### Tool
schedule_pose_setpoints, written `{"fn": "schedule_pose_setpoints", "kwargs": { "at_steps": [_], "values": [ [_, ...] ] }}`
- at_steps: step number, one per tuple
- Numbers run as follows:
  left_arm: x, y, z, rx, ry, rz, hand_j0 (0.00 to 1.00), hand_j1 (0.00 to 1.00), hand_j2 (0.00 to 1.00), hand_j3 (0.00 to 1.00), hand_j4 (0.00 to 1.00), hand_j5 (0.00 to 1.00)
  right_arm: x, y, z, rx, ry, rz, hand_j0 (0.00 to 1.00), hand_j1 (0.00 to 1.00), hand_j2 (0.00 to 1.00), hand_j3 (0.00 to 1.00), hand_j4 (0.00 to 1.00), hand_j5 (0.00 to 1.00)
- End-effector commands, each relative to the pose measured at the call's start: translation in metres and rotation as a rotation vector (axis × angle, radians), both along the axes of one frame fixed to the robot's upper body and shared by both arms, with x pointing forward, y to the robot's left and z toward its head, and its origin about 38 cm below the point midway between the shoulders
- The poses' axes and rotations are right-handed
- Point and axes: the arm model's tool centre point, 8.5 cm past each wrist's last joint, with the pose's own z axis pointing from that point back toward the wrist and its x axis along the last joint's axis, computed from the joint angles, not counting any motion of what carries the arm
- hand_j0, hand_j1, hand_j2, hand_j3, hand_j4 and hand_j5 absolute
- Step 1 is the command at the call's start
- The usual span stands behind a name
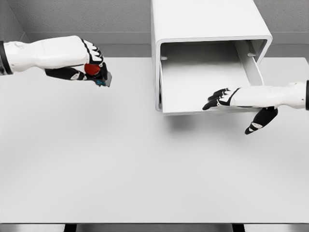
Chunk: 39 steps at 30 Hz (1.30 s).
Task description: Slide open multi-storey tabletop storage cabinets and put open load switch and slide close multi-storey tabletop storage cabinets
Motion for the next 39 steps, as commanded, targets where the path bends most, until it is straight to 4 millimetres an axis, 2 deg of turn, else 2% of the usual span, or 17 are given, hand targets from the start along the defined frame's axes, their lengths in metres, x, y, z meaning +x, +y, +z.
{"fn": "schedule_pose_setpoints", "kwargs": {
  "at_steps": [1, 6, 12, 19, 23, 26, 32, 34, 39],
  "values": [
    [-0.005, -0.009, 0.009, -0.032, -0.015, -0.032, 0.5, 0.5, 0.5, 0.5, 0.5, 0.5, -0.001, 0.002, -0.001, -0.011, -0.004, 0.009, 1.0, 1.0, 1.0, 1.0, 1.0, 1.0],
    [-0.005, -0.032, 0.009, -0.072, -0.02, -0.082, 0.5, 0.5, 0.5, 0.5, 0.5, 0.5, -0.007, 0.006, 0.001, 0.0, -0.017, 0.058, 1.0, 1.0, 1.0, 1.0, 1.0, 1.0],
    [-0.004, -0.038, 0.01, -0.084, -0.021, -0.096, 0.5, 0.5, 0.5, 0.5, 0.5, 0.5, -0.016, 0.009, 0.003, 0.027, -0.041, 0.151, 1.0, 1.0, 1.0, 1.0, 1.0, 1.0],
    [-0.007, -0.065, 0.012, -0.14, -0.028, -0.161, 0.5, 0.5, 0.5, 0.5, 0.5, 0.5, -0.017, 0.003, 0.003, 0.02, -0.038, 0.139, 1.0, 1.0, 1.0, 1.0, 1.0, 1.0],
    [-0.008, -0.078, 0.012, -0.164, -0.027, -0.19, 0.51, 0.51, 0.51, 0.51, 0.51, 0.51, -0.019, -0.008, 0.006, 0.008, -0.042, 0.112, 1.0, 1.0, 1.0, 1.0, 1.0, 1.0],
    [-0.015, -0.087, 0.016, -0.182, -0.033, -0.228, 0.51, 0.51, 0.51, 0.51, 0.51, 0.51, -0.019, -0.009, 0.007, 0.009, -0.042, 0.11, 1.0, 1.0, 1.0, 1.0, 1.0, 1.0],
    [-0.019, -0.123, 0.014, -0.233, -0.031, -0.301, 0.51, 0.51, 0.51, 0.51, 0.51, 0.51, -0.02, -0.006, 0.009, 0.014, -0.046, 0.119, 1.0, 1.0, 1.0, 1.0, 1.0, 1.0],
    [-0.019, -0.128, 0.015, -0.237, -0.033, -0.309, 0.51, 0.51, 0.51, 0.51, 0.51, 0.51, -0.02, -0.007, 0.011, 0.014, -0.049, 0.117, 1.0, 1.0, 1.0, 1.0, 1.0, 1.0],
    [-0.015, -0.154, 0.006, -0.252, -0.023, -0.331, 0.51, 0.51, 0.51, 0.51, 0.51, 0.51, -0.023, -0.017, 0.021, 0.044, -0.042, 0.087, 1.0, 1.0, 1.0, 1.0, 1.0, 1.0]
  ]
}}
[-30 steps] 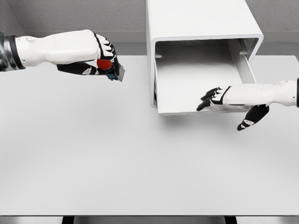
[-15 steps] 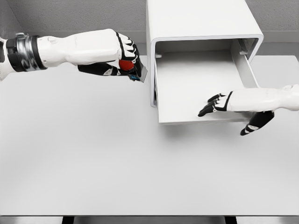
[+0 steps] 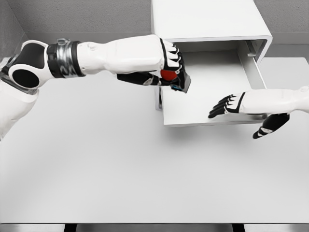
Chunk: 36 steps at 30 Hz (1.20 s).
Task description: Slide open multi-storey tabletop storage cabinets and put open load switch and slide close multi-storey tabletop storage cabinets
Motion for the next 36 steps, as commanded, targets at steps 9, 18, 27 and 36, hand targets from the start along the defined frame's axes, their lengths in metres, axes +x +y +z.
{"fn": "schedule_pose_setpoints", "kwargs": {
  "at_steps": [9, 18, 27, 36],
  "values": [
    [0.024, -0.037, -0.029, 0.03, 0.047, 0.032, 0.51, 0.51, 0.51, 0.51, 0.51, 0.51, -0.009, -0.031, 0.015, 0.033, 0.025, -0.09, 1.0, 1.0, 1.0, 1.0, 1.0, 1.0],
    [0.024, -0.037, -0.028, 0.029, 0.047, 0.031, 0.51, 0.51, 0.51, 0.51, 0.51, 0.51, -0.008, -0.031, 0.016, 0.034, 0.022, -0.09, 1.0, 1.0, 1.0, 1.0, 1.0, 1.0],
    [0.024, -0.037, -0.028, 0.029, 0.047, 0.031, 0.51, 0.51, 0.51, 0.51, 0.51, 0.51, -0.01, -0.036, 0.02, 0.028, 0.013, -0.102, 1.0, 1.0, 1.0, 1.0, 1.0, 1.0],
    [0.03, -0.053, -0.048, 0.072, 0.065, 0.044, 0.51, 0.51, 0.51, 0.51, 0.51, 0.51, -0.01, -0.037, 0.021, 0.025, 0.012, -0.106, 1.0, 1.0, 1.0, 1.0, 1.0, 1.0]
  ]
}}
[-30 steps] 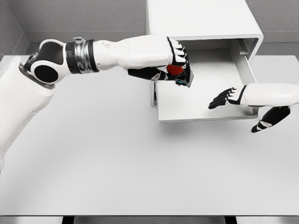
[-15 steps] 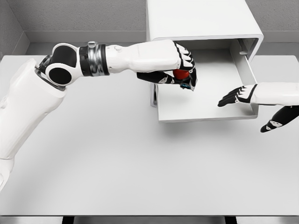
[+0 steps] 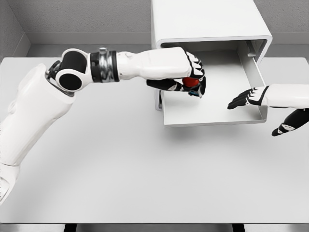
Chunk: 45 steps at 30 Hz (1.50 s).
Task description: Slide open multi-storey tabletop storage cabinets and put open load switch and slide close multi-storey tabletop storage cabinets
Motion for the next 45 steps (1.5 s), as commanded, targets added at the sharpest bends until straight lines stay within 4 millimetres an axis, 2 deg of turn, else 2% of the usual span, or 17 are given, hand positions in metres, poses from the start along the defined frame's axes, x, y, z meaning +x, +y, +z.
{"fn": "schedule_pose_setpoints", "kwargs": {
  "at_steps": [1, 9, 10, 11, 13, 24, 30, 35, 37, 39, 40, 41, 42, 45],
  "values": [
    [0.005, -0.003, -0.006, 0.008, 0.015, 0.015, 0.51, 0.51, 0.51, 0.51, 0.51, 0.51, 0.0, 0.0, 0.0, 0.007, 0.003, -0.003, 1.0, 1.0, 1.0, 1.0, 1.0, 1.0],
    [0.01, -0.014, -0.015, 0.042, 0.003, 0.033, 0.53, 0.53, 0.53, 0.53, 0.53, 0.53, -0.004, 0.004, -0.015, 0.011, 0.045, 0.006, 1.0, 1.0, 1.0, 1.0, 1.0, 1.0],
    [0.01, -0.014, -0.015, 0.041, 0.004, 0.033, 0.55, 0.55, 0.55, 0.55, 0.55, 0.55, -0.004, 0.004, -0.015, 0.011, 0.045, 0.008, 1.0, 1.0, 1.0, 1.0, 1.0, 1.0],
    [0.01, -0.014, -0.015, 0.039, 0.005, 0.031, 0.7, 0.7, 0.7, 0.7, 0.7, 0.7, -0.004, 0.004, -0.015, 0.011, 0.045, 0.008, 1.0, 1.0, 1.0, 1.0, 1.0, 1.0],
    [0.009, -0.014, -0.014, 0.035, 0.006, 0.028, 0.81, 0.81, 0.81, 0.81, 0.81, 0.81, -0.004, 0.004, -0.015, 0.011, 0.045, 0.008, 1.0, 1.0, 1.0, 1.0, 1.0, 1.0],
    [0.006, -0.016, -0.009, 0.015, 0.007, 0.011, 0.82, 0.82, 0.82, 0.82, 0.82, 0.82, -0.003, 0.008, -0.013, 0.016, 0.038, 0.018, 1.0, 1.0, 1.0, 1.0, 1.0, 1.0],
    [0.001, -0.015, -0.002, -0.005, -0.004, -0.004, 0.83, 0.83, 0.83, 0.83, 0.83, 0.83, 0.004, 0.03, -0.018, 0.047, 0.039, 0.071, 1.0, 1.0, 1.0, 1.0, 1.0, 1.0],
    [-0.012, -0.014, 0.01, -0.027, -0.032, -0.04, 0.83, 0.83, 0.83, 0.83, 0.83, 0.83, 0.004, 0.031, -0.018, 0.045, 0.037, 0.072, 1.0, 1.0, 1.0, 1.0, 1.0, 1.0],
    [-0.02, -0.003, 0.018, -0.031, -0.052, -0.053, 0.83, 0.83, 0.83, 0.83, 0.83, 0.83, 0.005, 0.033, -0.017, 0.043, 0.03, 0.078, 1.0, 1.0, 1.0, 1.0, 1.0, 1.0],
    [-0.032, 0.022, 0.031, -0.053, -0.045, -0.076, 0.83, 0.83, 0.83, 0.83, 0.83, 0.83, 0.005, 0.033, -0.017, 0.042, 0.03, 0.079, 1.0, 1.0, 1.0, 1.0, 1.0, 1.0],
    [-0.041, 0.04, 0.04, -0.062, -0.04, -0.089, 0.83, 0.83, 0.83, 0.83, 0.83, 0.83, 0.005, 0.033, -0.017, 0.044, 0.029, 0.078, 1.0, 1.0, 1.0, 1.0, 1.0, 1.0],
    [-0.049, 0.057, 0.048, -0.068, -0.028, -0.099, 0.92, 0.92, 0.92, 0.92, 0.92, 0.92, 0.006, 0.033, -0.016, 0.042, 0.027, 0.079, 1.0, 1.0, 1.0, 1.0, 1.0, 1.0],
    [-0.057, 0.085, 0.054, -0.059, -0.002, -0.085, 1.0, 1.0, 1.0, 1.0, 1.0, 1.0, 0.006, 0.033, -0.016, 0.043, 0.027, 0.079, 1.0, 1.0, 1.0, 1.0, 1.0, 1.0],
    [-0.058, 0.146, 0.051, -0.003, 0.078, 0.024, 1.0, 1.0, 1.0, 1.0, 1.0, 1.0, 0.007, 0.039, -0.016, 0.051, 0.025, 0.093, 1.0, 1.0, 1.0, 1.0, 1.0, 1.0]
  ]
}}
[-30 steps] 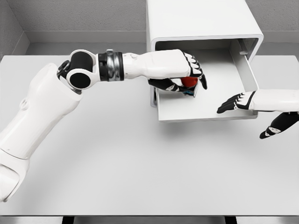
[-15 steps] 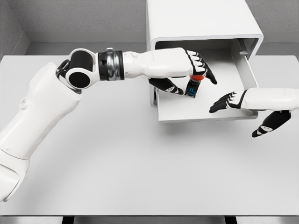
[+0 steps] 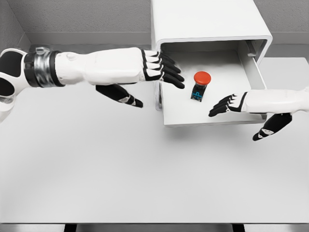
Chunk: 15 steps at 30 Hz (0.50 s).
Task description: Slide open multi-storey tabletop storage cabinets and put open load switch and slide close multi-storey tabletop storage cabinets
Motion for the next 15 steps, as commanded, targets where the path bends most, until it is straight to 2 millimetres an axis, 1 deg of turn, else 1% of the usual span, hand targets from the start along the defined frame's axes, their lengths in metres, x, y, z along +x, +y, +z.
{"fn": "schedule_pose_setpoints", "kwargs": {
  "at_steps": [1, 2, 3, 4, 6, 7, 10, 13, 15],
  "values": [
    [-0.009, 0.054, 0.014, 0.03, 0.051, 0.077, 1.0, 1.0, 1.0, 1.0, 1.0, 1.0, 0.002, 0.007, -0.001, 0.011, 0.0, 0.014, 1.0, 1.0, 1.0, 1.0, 1.0, 1.0],
    [-0.011, 0.07, 0.004, 0.063, 0.079, 0.116, 1.0, 1.0, 1.0, 1.0, 1.0, 1.0, 0.003, 0.011, -0.003, 0.005, -0.005, 0.026, 1.0, 1.0, 1.0, 1.0, 1.0, 1.0],
    [-0.012, 0.081, 0.002, 0.091, 0.086, 0.145, 1.0, 1.0, 1.0, 1.0, 1.0, 1.0, 0.003, 0.012, -0.003, 0.006, -0.003, 0.027, 1.0, 1.0, 1.0, 1.0, 1.0, 1.0],
    [-0.012, 0.087, 0.001, 0.102, 0.089, 0.161, 1.0, 1.0, 1.0, 1.0, 1.0, 1.0, 0.002, 0.012, -0.004, 0.004, -0.003, 0.027, 1.0, 1.0, 1.0, 1.0, 1.0, 1.0],
    [-0.011, 0.088, 0.001, 0.104, 0.087, 0.167, 1.0, 1.0, 1.0, 1.0, 1.0, 1.0, 0.004, 0.016, -0.005, -0.005, -0.017, 0.04, 1.0, 1.0, 1.0, 1.0, 1.0, 1.0],
    [-0.011, 0.089, 0.001, 0.105, 0.086, 0.168, 1.0, 1.0, 1.0, 1.0, 1.0, 1.0, 0.007, 0.017, 0.0, -0.011, -0.044, 0.042, 1.0, 1.0, 1.0, 1.0, 1.0, 1.0],
    [-0.011, 0.088, 0.002, 0.101, 0.088, 0.166, 1.0, 1.0, 1.0, 1.0, 1.0, 1.0, 0.01, 0.02, 0.003, -0.027, -0.076, 0.049, 1.0, 1.0, 1.0, 1.0, 1.0, 1.0],
    [-0.011, 0.087, 0.003, 0.099, 0.086, 0.163, 1.0, 1.0, 1.0, 1.0, 1.0, 1.0, 0.015, 0.026, -0.002, -0.046, -0.094, 0.063, 1.0, 1.0, 1.0, 1.0, 1.0, 1.0],
    [-0.011, 0.087, 0.003, 0.099, 0.086, 0.163, 1.0, 1.0, 1.0, 1.0, 1.0, 1.0, 0.018, 0.027, -0.005, -0.061, -0.102, 0.061, 1.0, 1.0, 1.0, 1.0, 1.0, 1.0]
  ]
}}
